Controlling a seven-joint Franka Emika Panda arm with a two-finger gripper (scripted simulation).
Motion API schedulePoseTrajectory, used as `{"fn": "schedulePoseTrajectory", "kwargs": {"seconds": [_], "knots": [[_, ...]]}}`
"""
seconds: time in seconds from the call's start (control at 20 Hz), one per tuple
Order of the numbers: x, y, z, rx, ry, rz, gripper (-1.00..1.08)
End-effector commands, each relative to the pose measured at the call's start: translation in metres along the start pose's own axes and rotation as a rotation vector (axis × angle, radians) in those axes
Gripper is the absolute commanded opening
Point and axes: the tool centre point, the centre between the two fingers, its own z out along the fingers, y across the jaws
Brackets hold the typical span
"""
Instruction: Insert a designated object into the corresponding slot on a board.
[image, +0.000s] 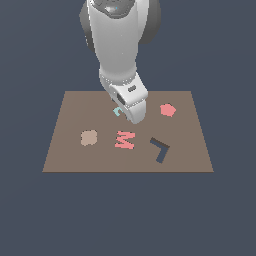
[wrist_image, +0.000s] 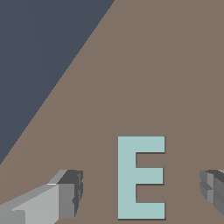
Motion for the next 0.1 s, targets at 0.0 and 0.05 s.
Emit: {"fn": "schedulePoseTrajectory", "kwargs": {"seconds": [0.0, 0.05], "knots": [[0.0000, 0.0000, 0.0000, 0.000, 0.000, 0.000, 1.00], [0.0000, 0.0000, 0.0000, 0.000, 0.000, 0.000, 1.00]]}}
